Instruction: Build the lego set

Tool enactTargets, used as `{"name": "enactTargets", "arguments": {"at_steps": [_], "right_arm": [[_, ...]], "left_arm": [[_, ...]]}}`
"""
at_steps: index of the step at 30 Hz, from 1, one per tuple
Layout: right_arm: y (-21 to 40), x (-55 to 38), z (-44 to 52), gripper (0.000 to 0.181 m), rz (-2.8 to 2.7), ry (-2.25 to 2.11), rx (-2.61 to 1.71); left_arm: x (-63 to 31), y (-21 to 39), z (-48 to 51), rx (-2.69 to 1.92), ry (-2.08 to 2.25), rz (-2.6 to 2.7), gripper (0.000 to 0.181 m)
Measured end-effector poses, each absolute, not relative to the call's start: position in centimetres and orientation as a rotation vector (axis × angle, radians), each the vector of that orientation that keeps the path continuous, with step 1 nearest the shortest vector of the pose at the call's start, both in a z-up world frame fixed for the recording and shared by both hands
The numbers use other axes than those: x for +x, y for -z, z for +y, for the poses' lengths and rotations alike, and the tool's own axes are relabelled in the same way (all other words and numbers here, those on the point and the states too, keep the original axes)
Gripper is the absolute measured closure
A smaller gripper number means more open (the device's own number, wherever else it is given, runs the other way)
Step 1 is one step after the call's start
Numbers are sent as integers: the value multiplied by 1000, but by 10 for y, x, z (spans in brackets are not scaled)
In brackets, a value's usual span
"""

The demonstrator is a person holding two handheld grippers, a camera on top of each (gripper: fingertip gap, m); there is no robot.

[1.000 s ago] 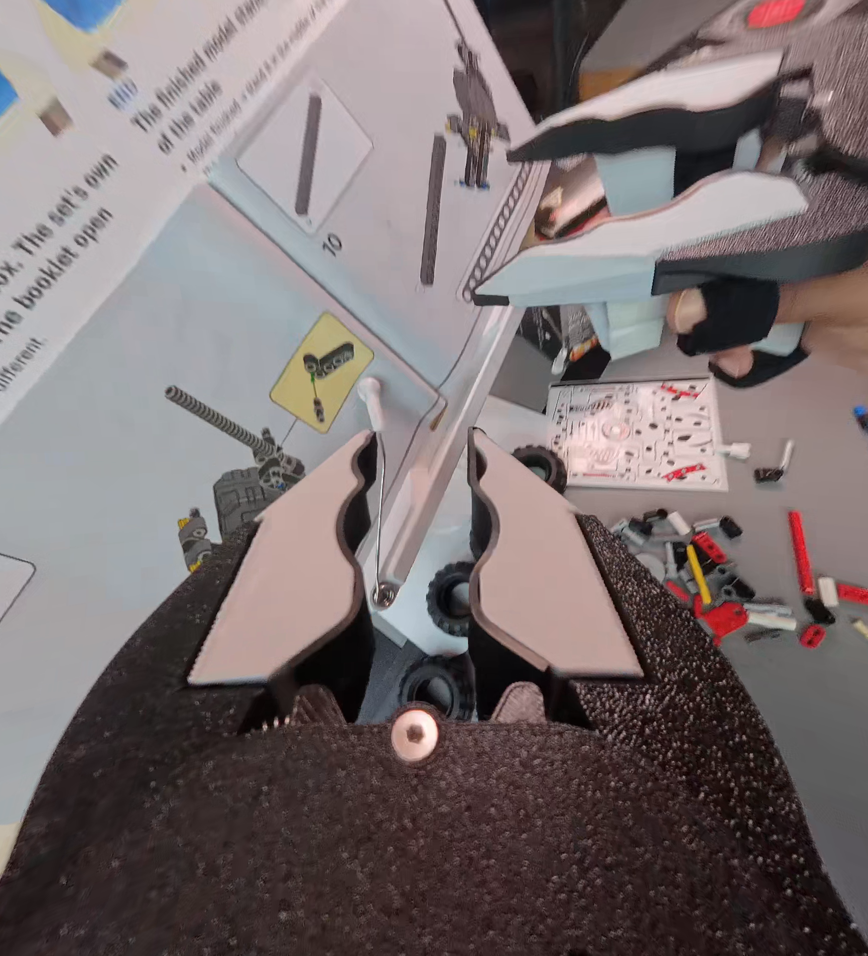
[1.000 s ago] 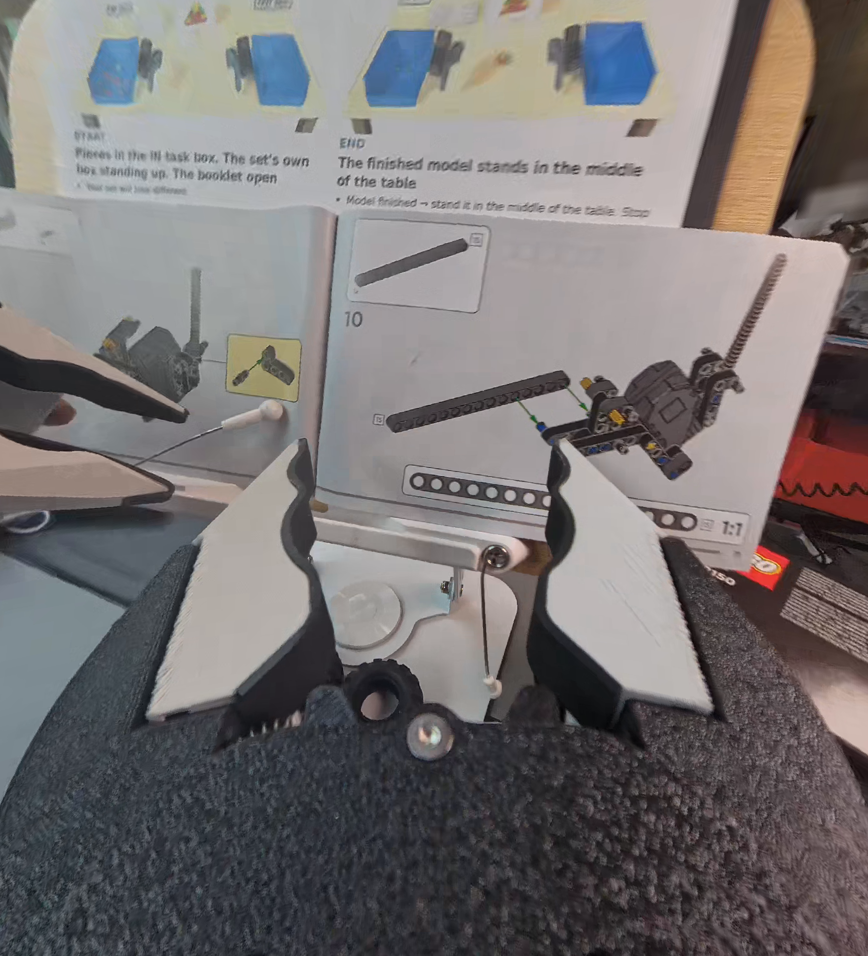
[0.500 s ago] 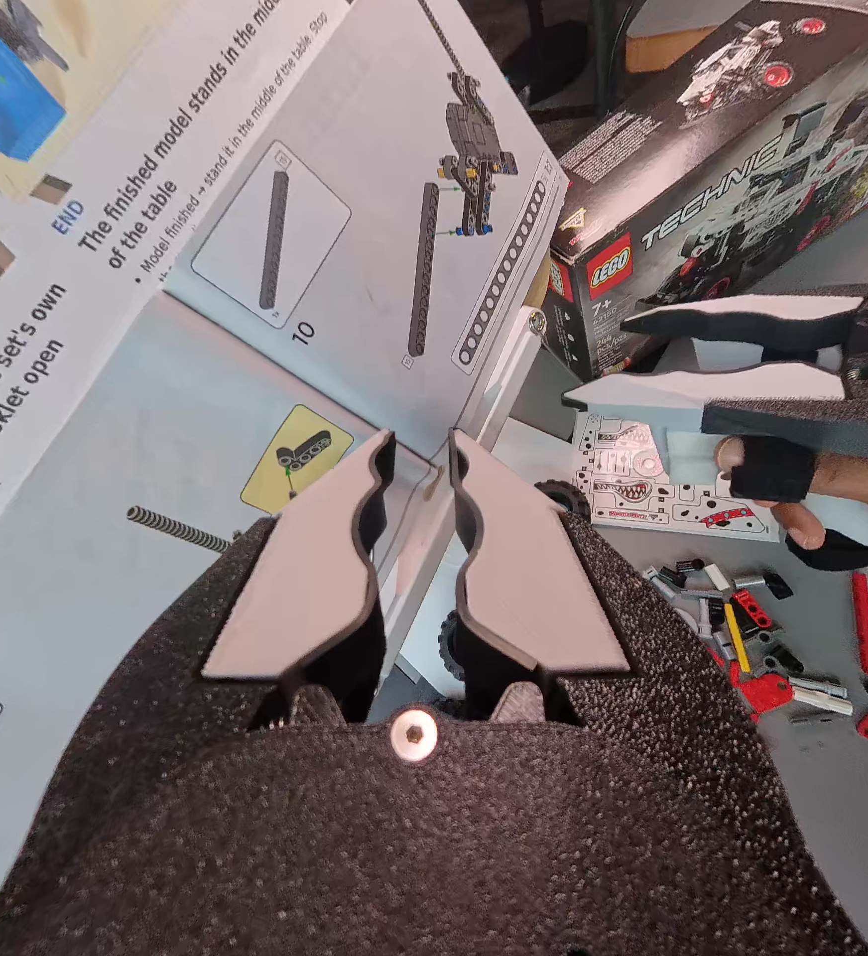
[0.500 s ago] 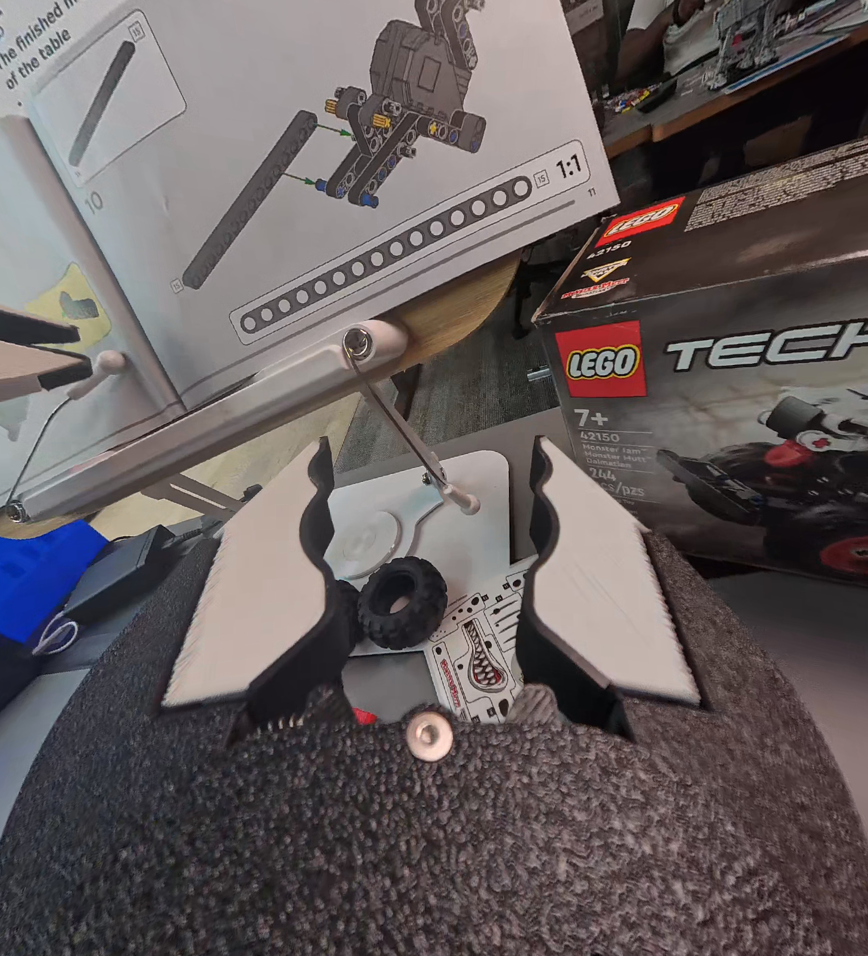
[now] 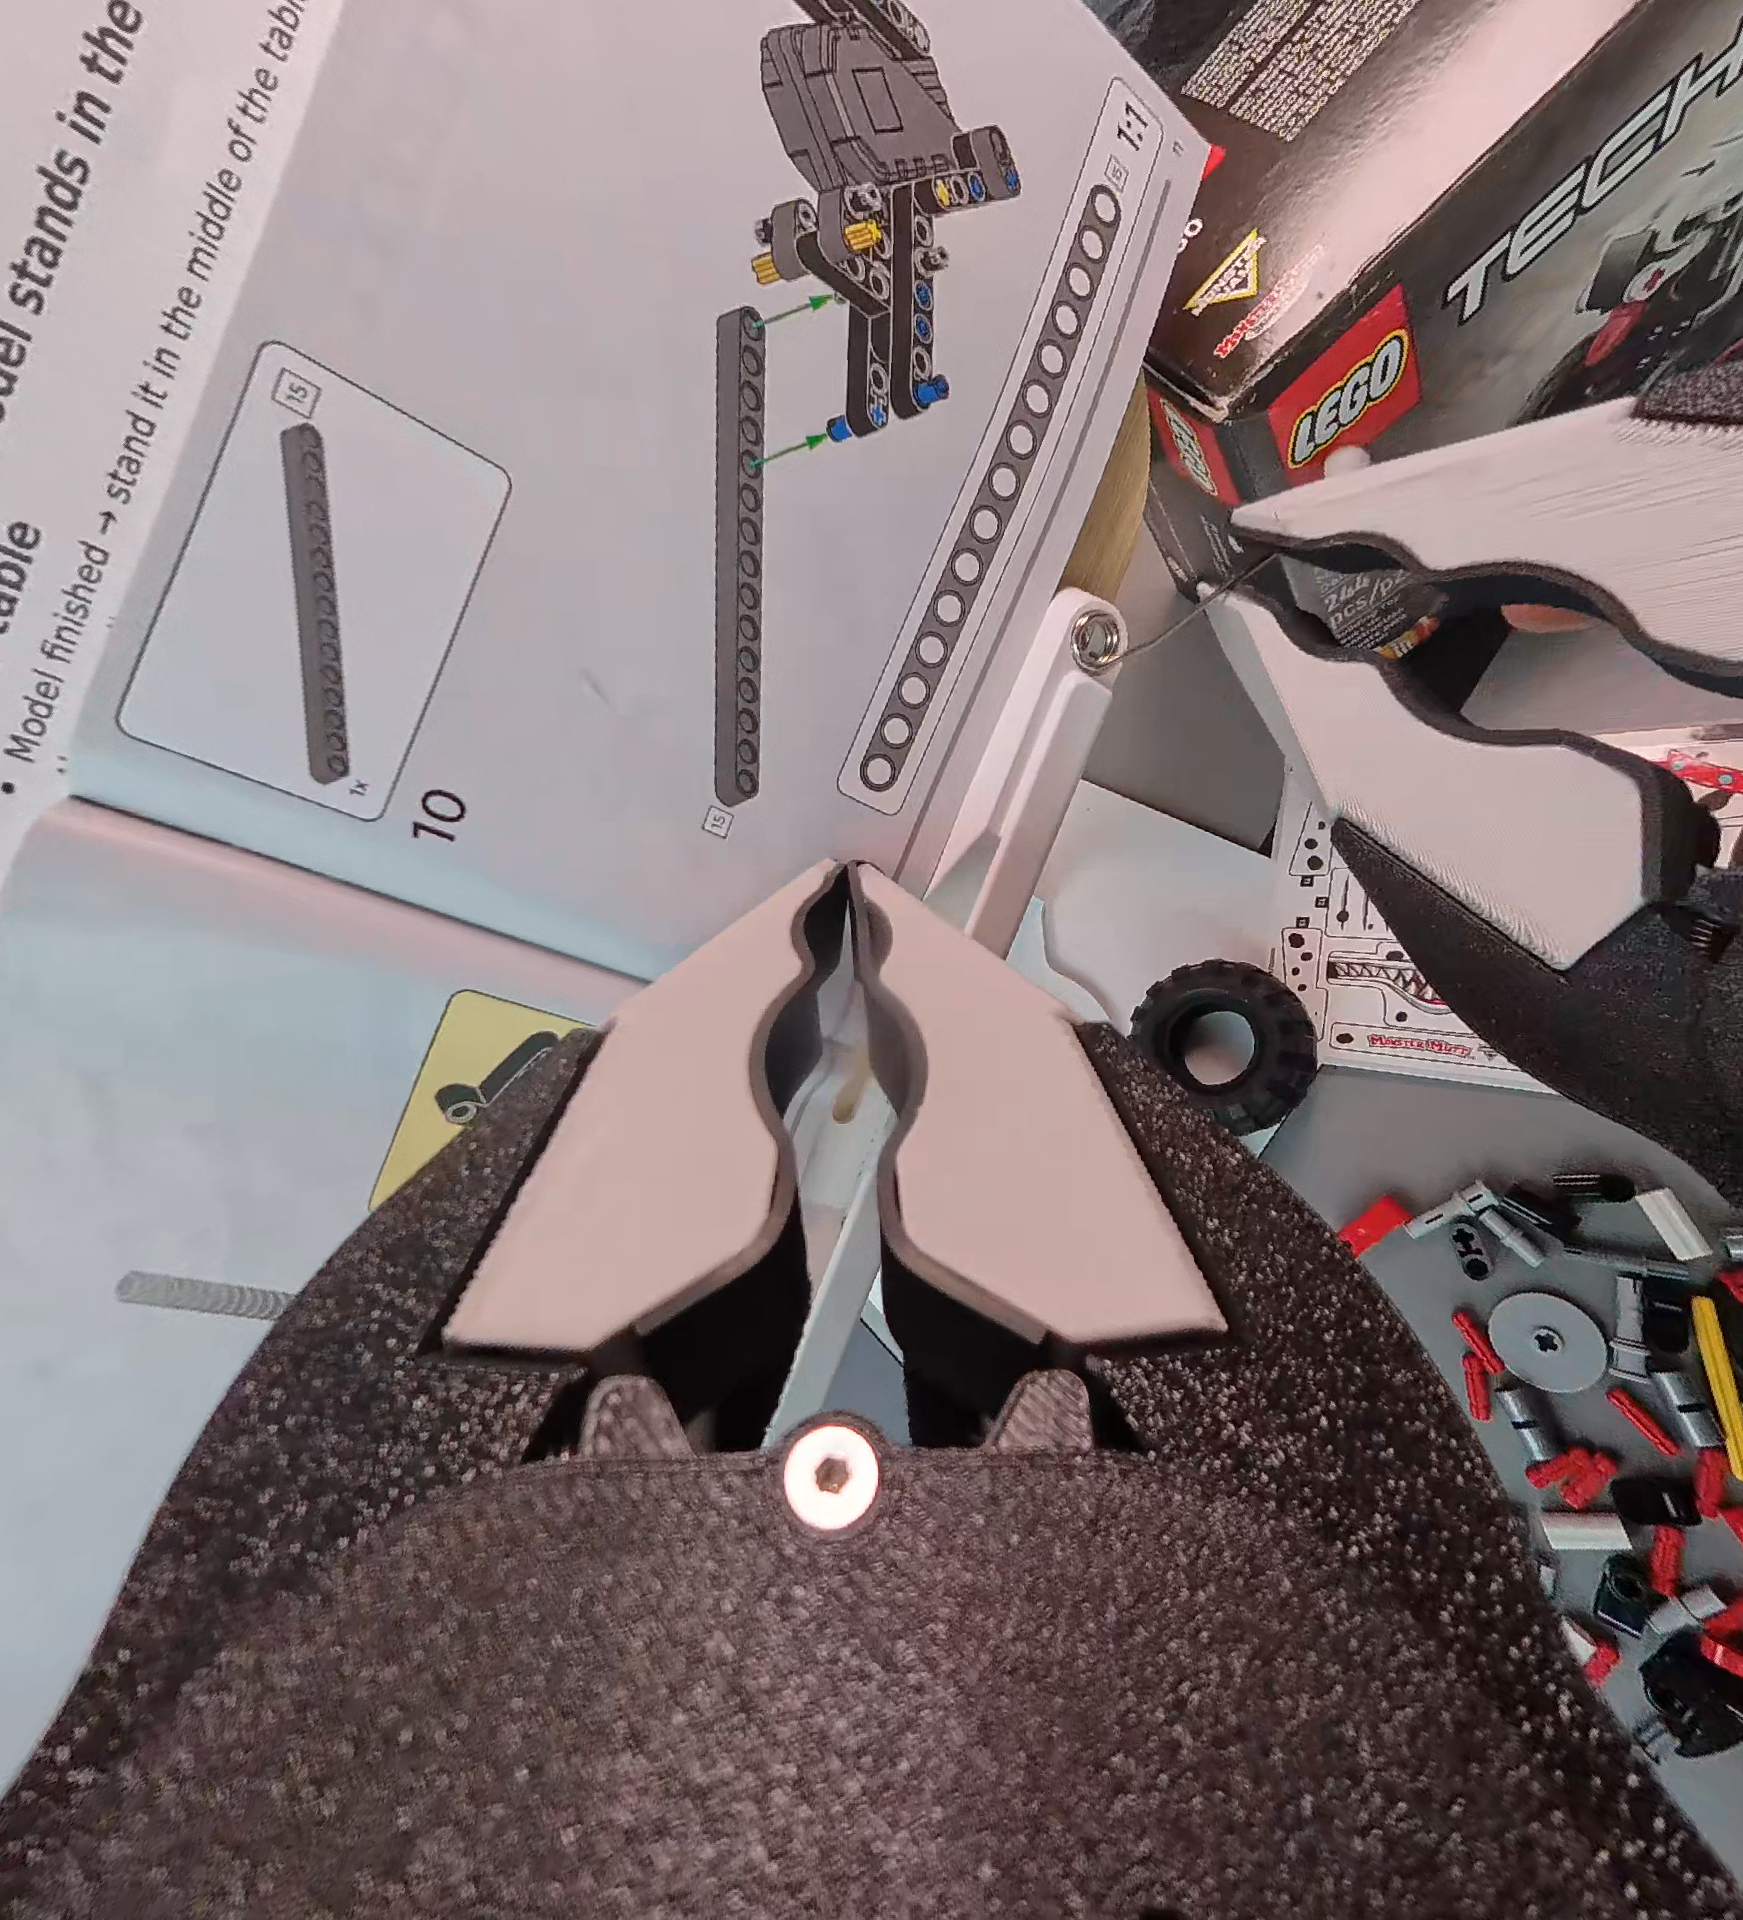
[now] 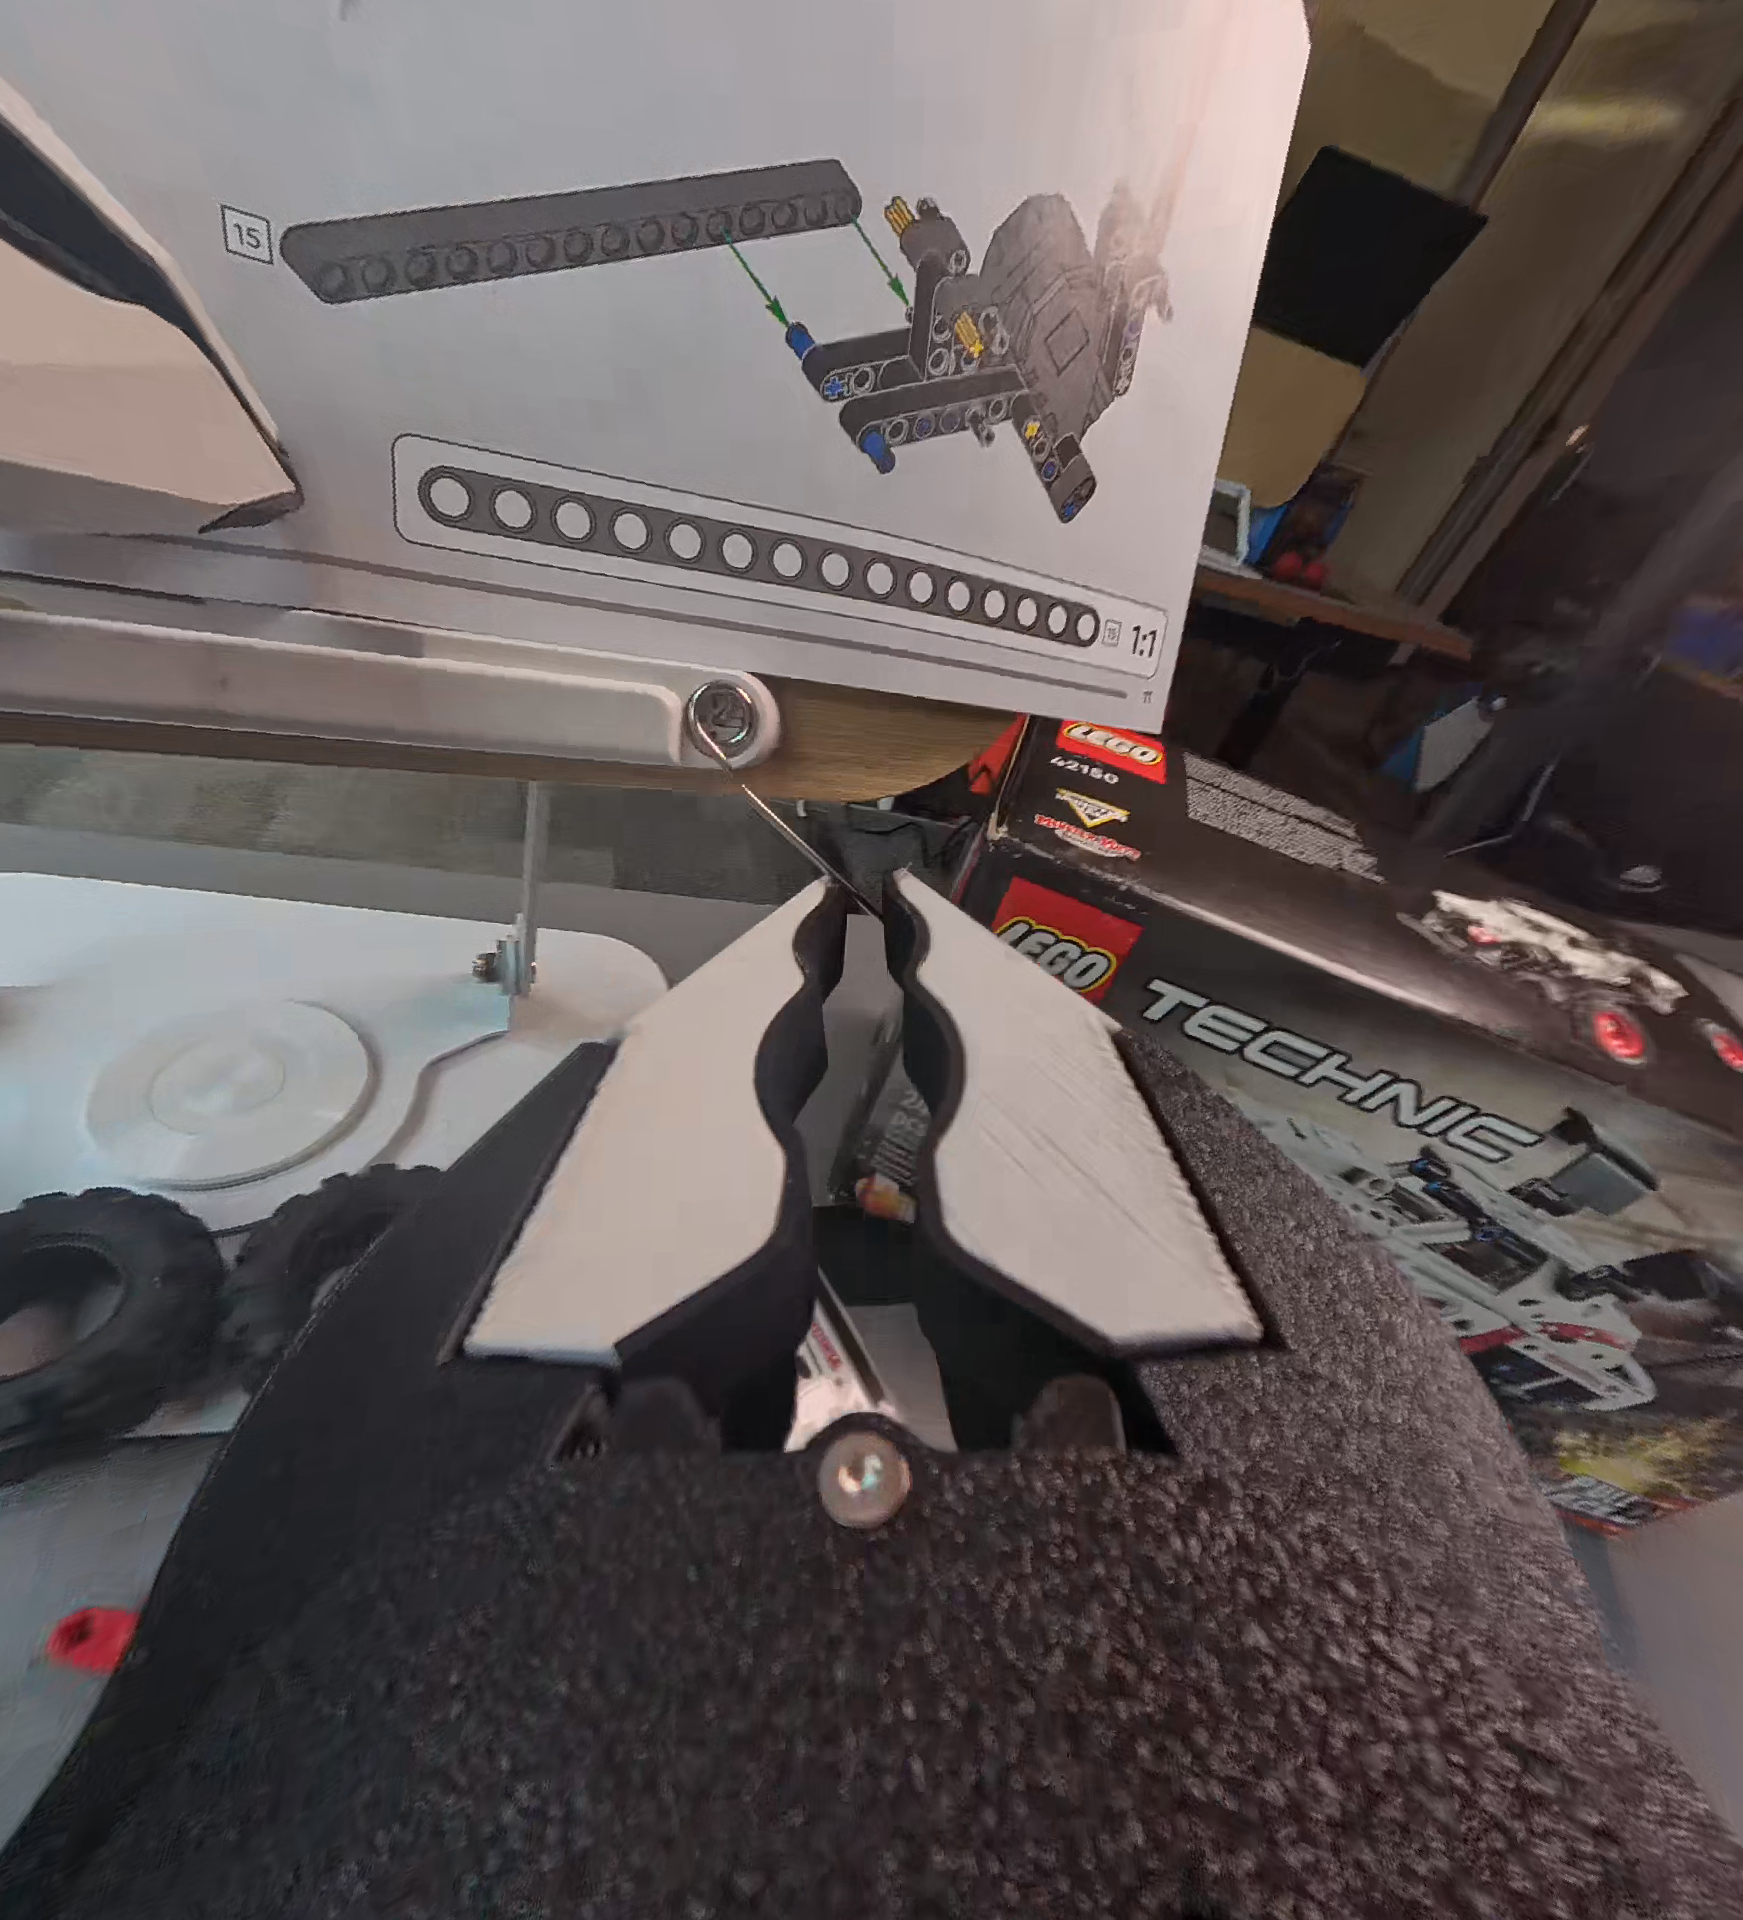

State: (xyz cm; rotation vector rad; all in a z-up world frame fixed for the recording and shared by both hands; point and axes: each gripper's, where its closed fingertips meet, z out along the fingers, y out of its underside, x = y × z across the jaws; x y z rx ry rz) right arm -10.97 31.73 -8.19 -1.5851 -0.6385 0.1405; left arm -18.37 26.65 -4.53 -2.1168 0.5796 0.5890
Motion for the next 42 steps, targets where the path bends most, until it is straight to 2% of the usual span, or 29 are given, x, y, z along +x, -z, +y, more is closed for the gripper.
{"name": "enactTargets", "arguments": {"at_steps": [1,9,13,14,17,20,21,24,27,28,29,33,35,37,42], "right_arm": [[77,-107,320,175,-671,-46,-1545],[45,-106,329,173,-927,451,-1221],[35,-109,323,175,-941,480,-1118],[22,-114,314,181,-928,461,-1026],[-29,-152,275,181,-977,427,-800],[-50,-150,288,181,-887,274,-994],[-49,-143,293,175,-835,200,-1071],[-8,-117,316,129,-627,-123,-1410],[30,-106,332,114,-395,-499,-1644],[34,-108,336,115,-348,-615,-1673],[34,-112,338,124,-325,-713,-1679],[22,-125,339,178,-373,-864,-1667],[6,-142,321,181,-525,-878,-1559],[3,-158,303,180,-735,-679,-1425],[28,-181,270,178,-1074,-379,-1159]], "left_arm": [[-184,45,267,-2114,-584,578,180],[-183,45,267,-2100,-419,516,180],[-183,44,265,-2082,-371,495,180],[-182,44,266,-2076,-358,496,180],[-182,44,267,-2063,-334,490,180],[-182,45,263,-2071,-270,455,180],[-183,46,261,-2077,-260,449,180],[-184,49,257,-2064,-265,466,180],[-184,51,255,-2058,-305,480,180],[-185,51,255,-2058,-311,477,180],[-185,52,255,-2060,-311,474,180],[-185,51,257,-2057,-273,453,180],[-184,51,257,-2052,-253,447,180],[-184,51,257,-2050,-244,439,180],[-184,51,256,-2033,-231,425,180]]}}
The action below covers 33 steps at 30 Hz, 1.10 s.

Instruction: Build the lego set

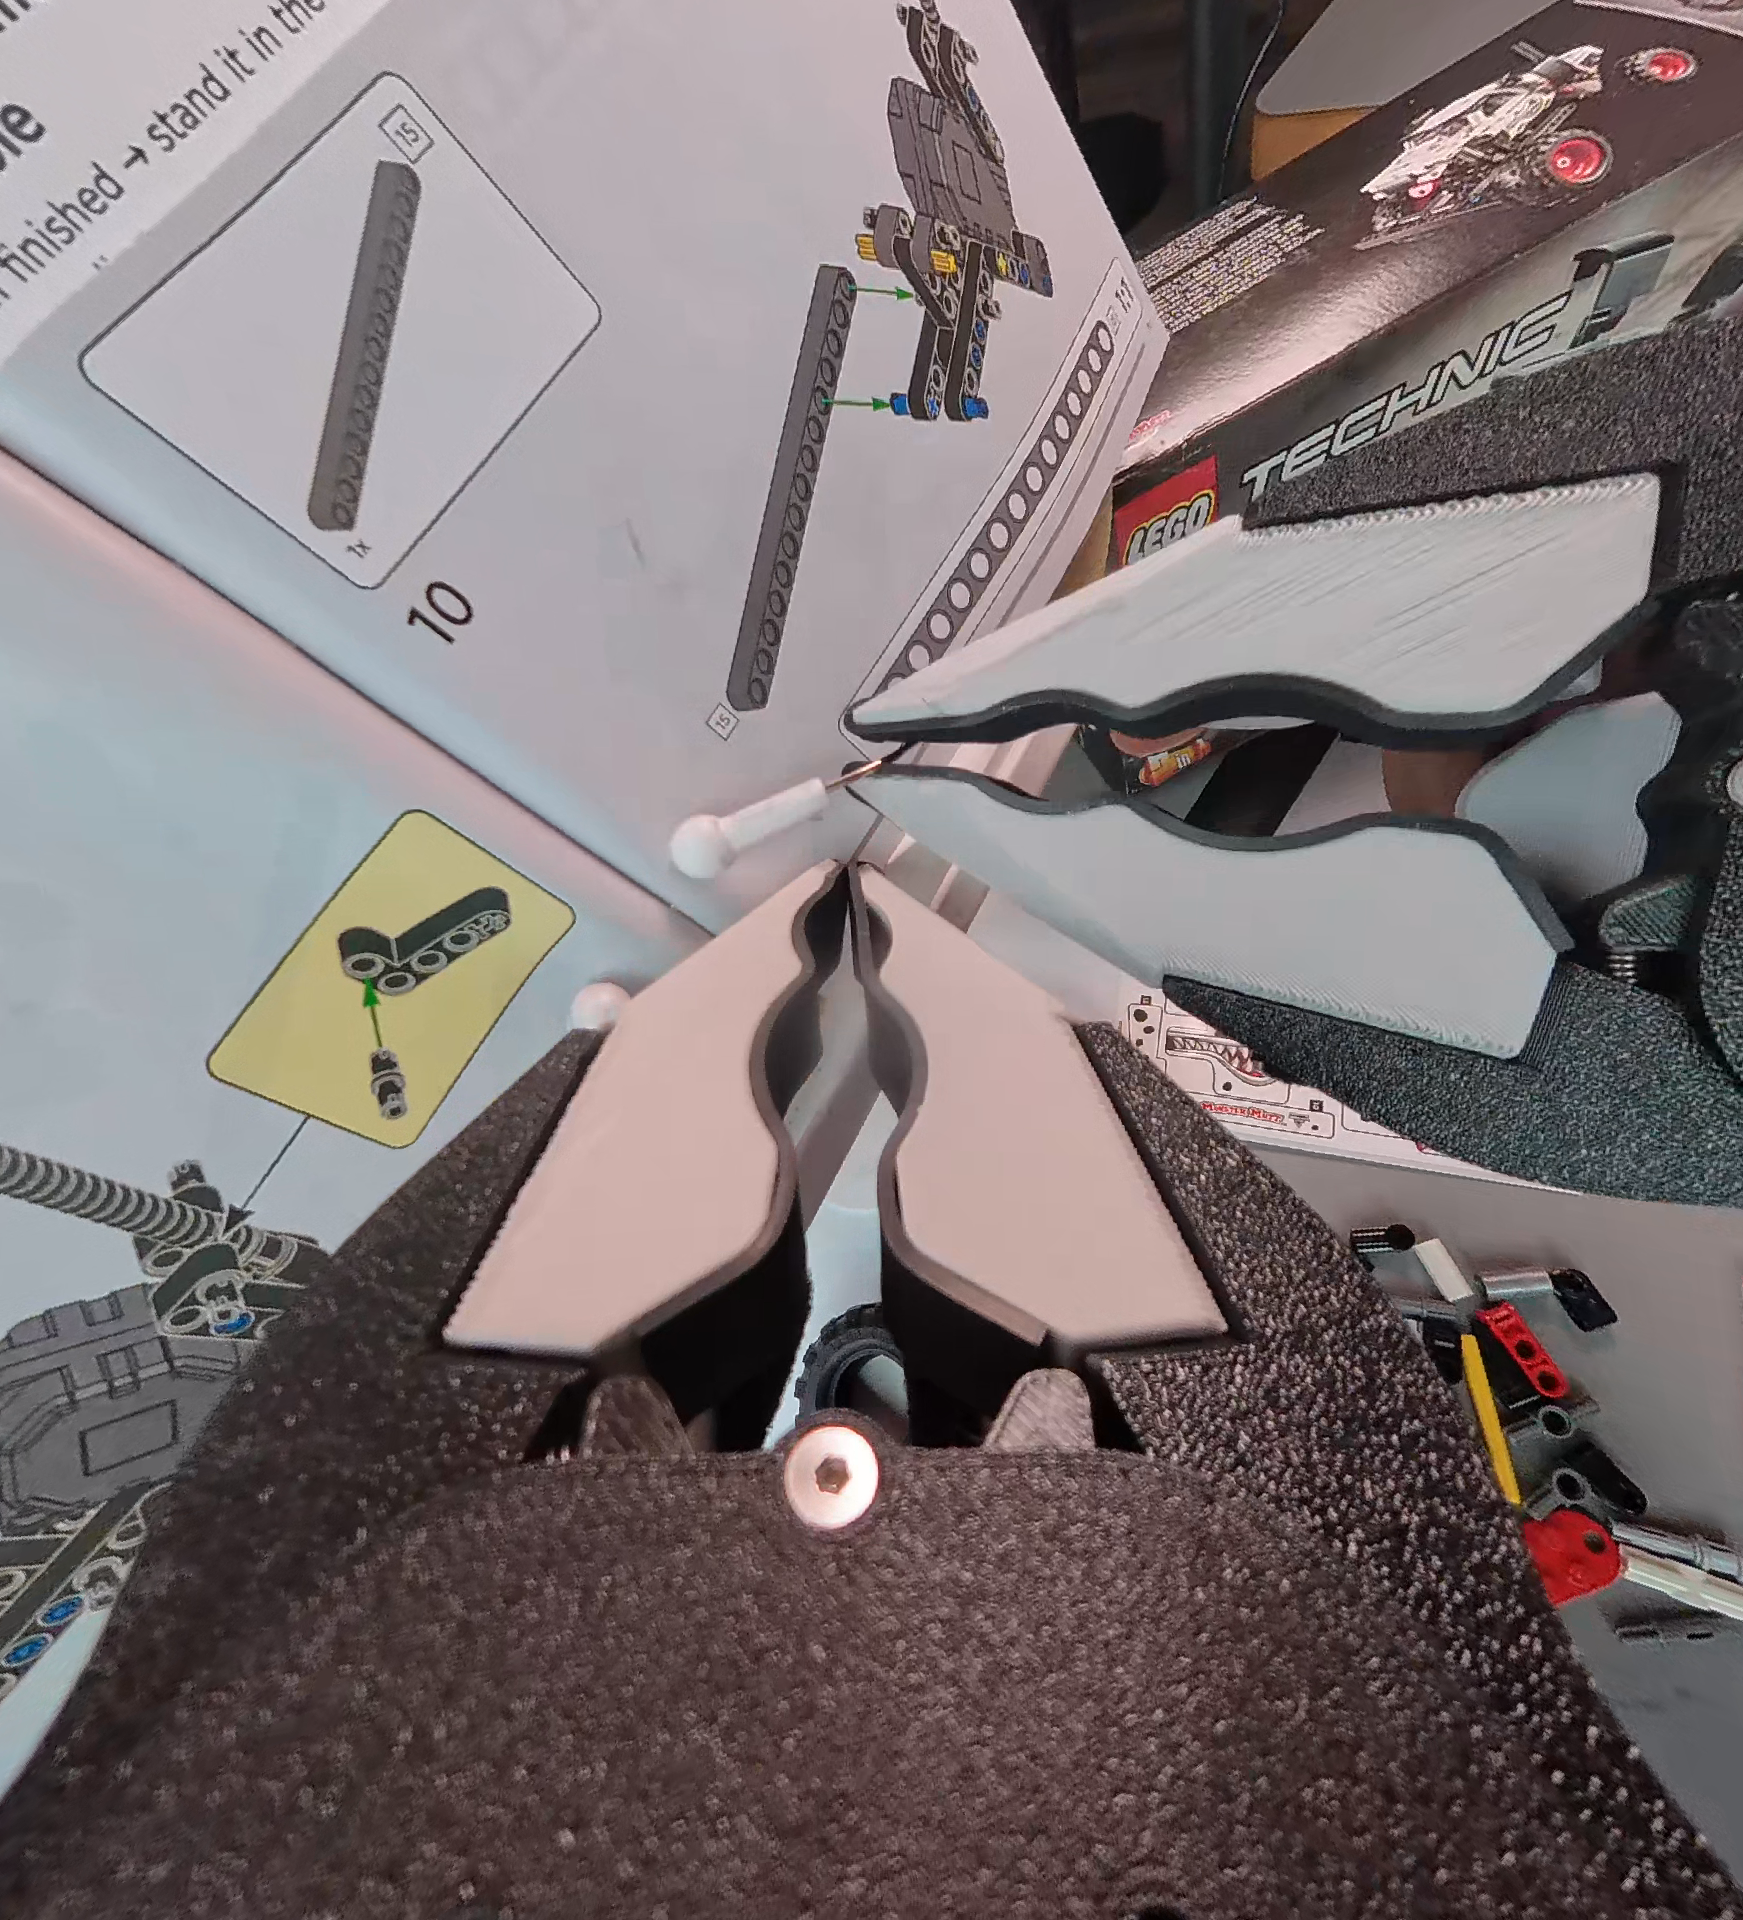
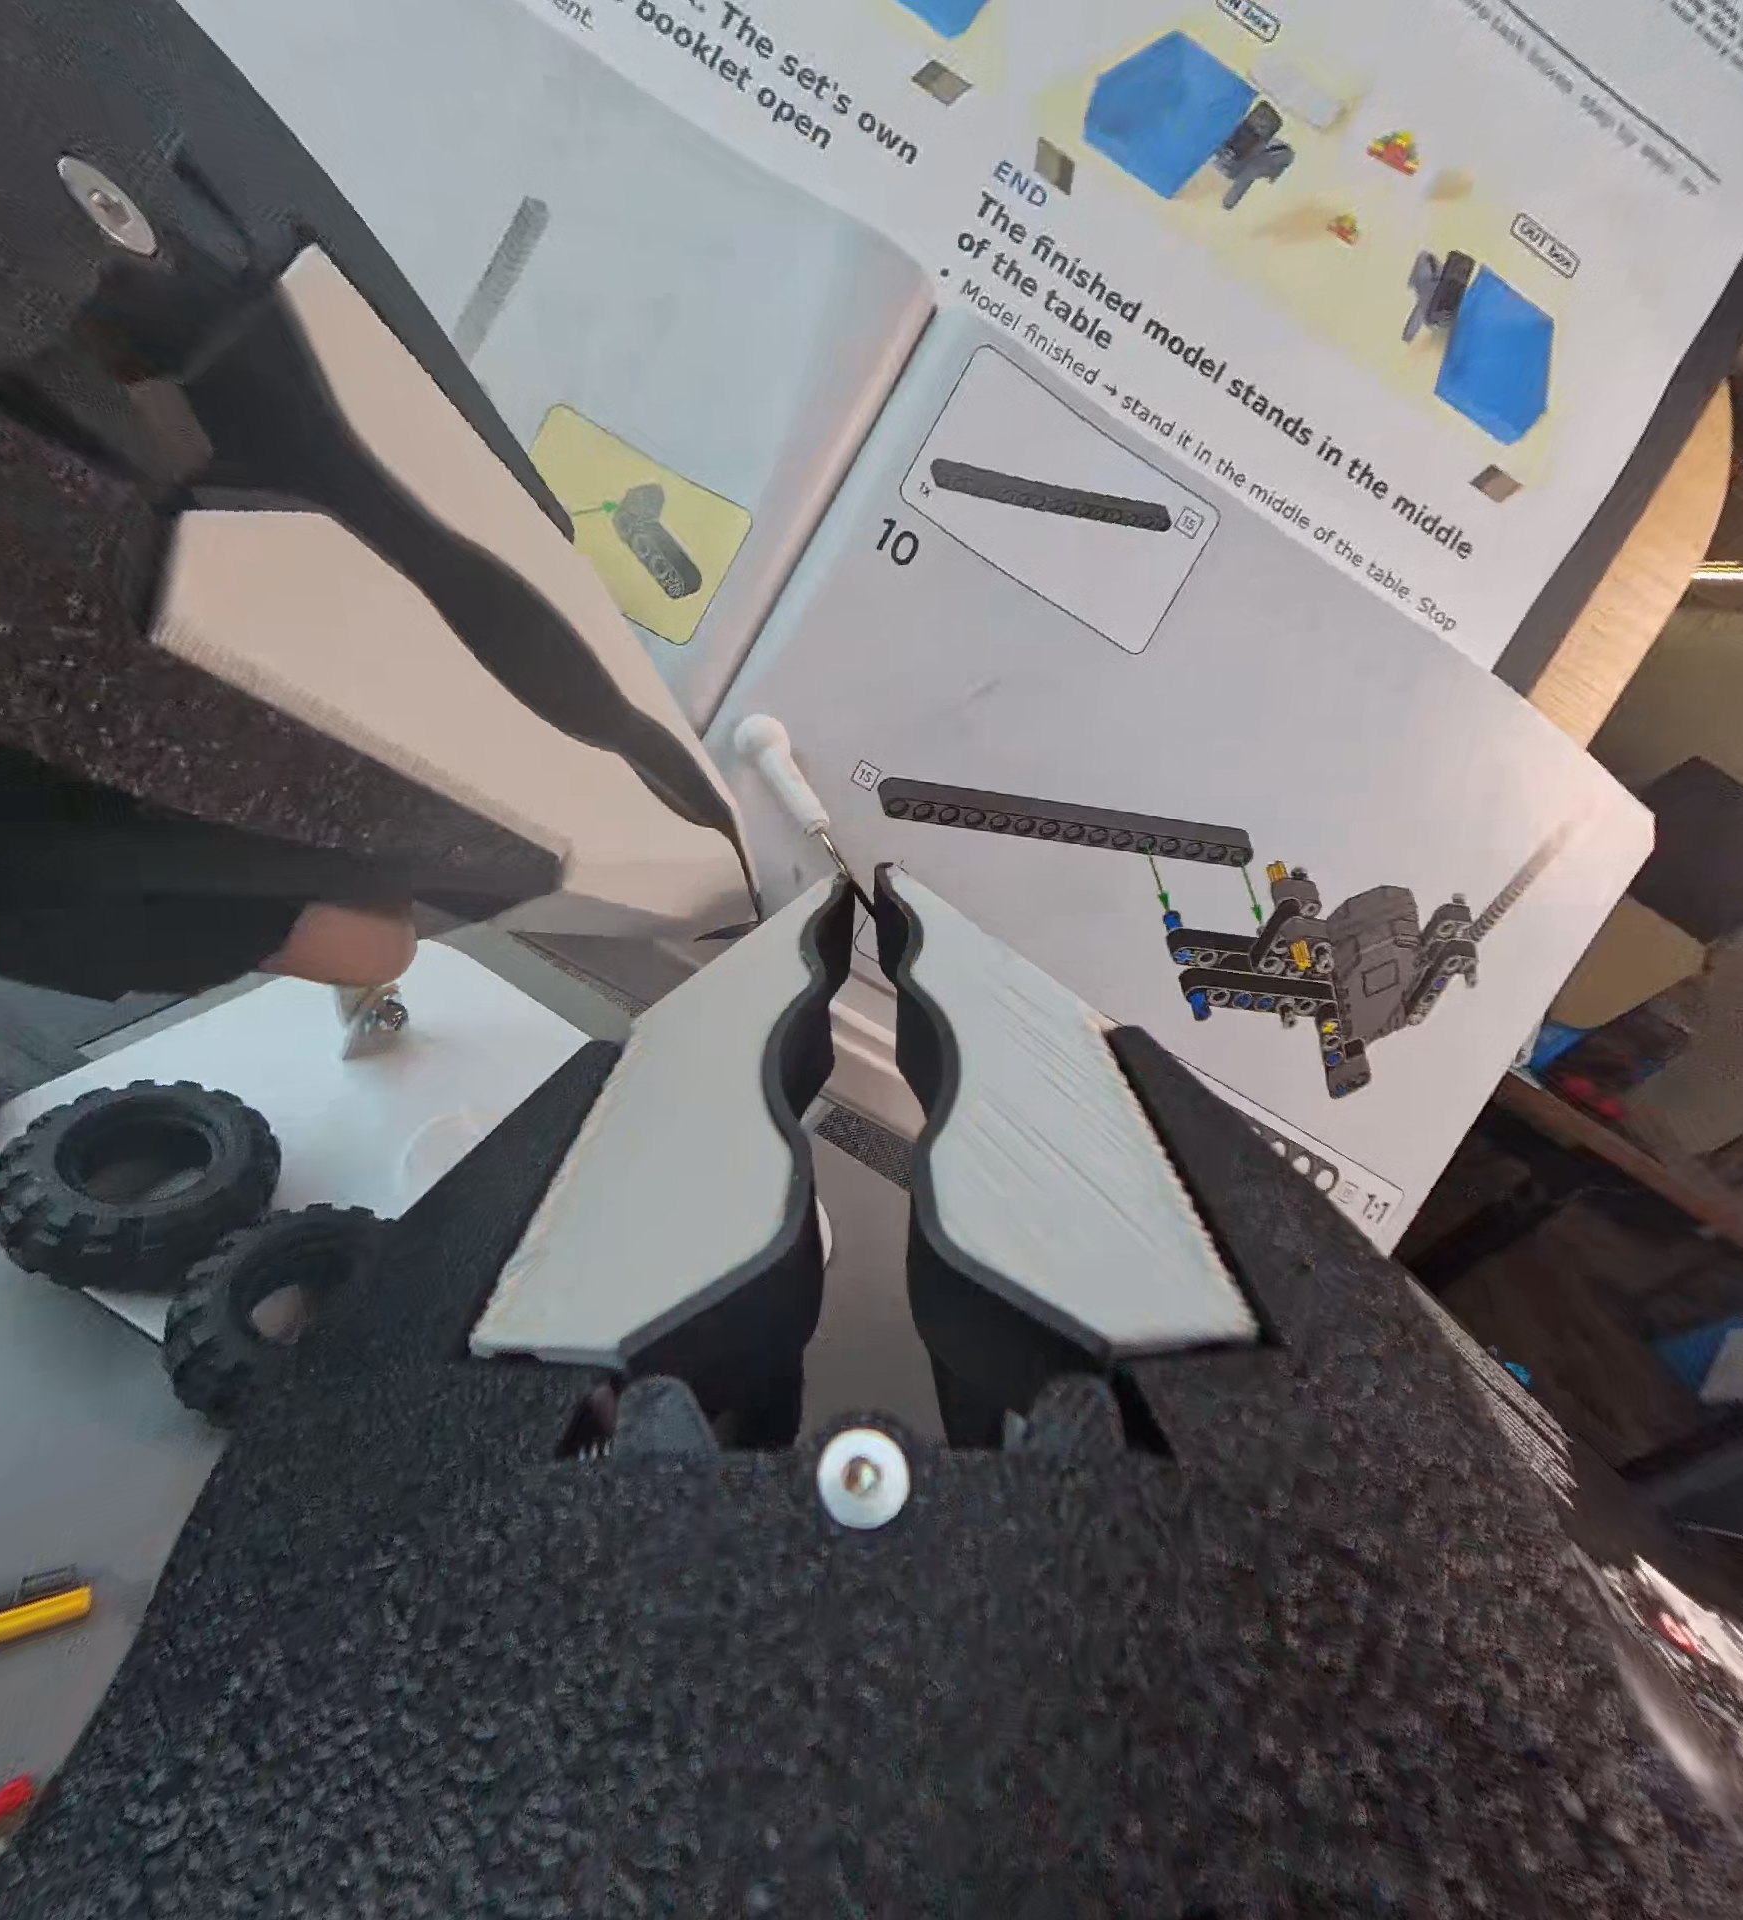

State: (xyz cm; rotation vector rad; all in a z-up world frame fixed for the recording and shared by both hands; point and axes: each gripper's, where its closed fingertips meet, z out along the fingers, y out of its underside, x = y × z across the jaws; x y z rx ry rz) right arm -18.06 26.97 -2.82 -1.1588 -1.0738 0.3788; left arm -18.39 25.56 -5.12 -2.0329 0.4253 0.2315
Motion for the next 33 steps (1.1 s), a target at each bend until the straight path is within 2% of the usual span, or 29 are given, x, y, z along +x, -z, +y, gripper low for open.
{"name": "enactTargets", "arguments": {"at_steps": [6,7,8,14,19,28,33], "right_arm": [[29,-182,271,176,-1134,-300,-1166],[29,-181,271,171,-1124,-301,-1180],[27,-179,271,156,-1100,-316,-1199],[20,-162,249,139,-839,-615,-1343],[24,-158,189,138,-823,-859,-1373],[-15,-126,54,141,-1084,-1192,-1258],[18,-59,2,145,-1296,-1225,-1217]], "left_arm": [[-187,48,251,-1981,-254,407,175],[-189,43,248,-1935,-273,391,174],[-192,37,243,-1878,-286,359,174],[-242,6,182,-1557,-322,-46,179],[-316,10,136,-1492,-233,-436,181],[-341,16,152,-1630,-318,-359,181],[-351,14,149,-1688,-284,-351,181]]}}
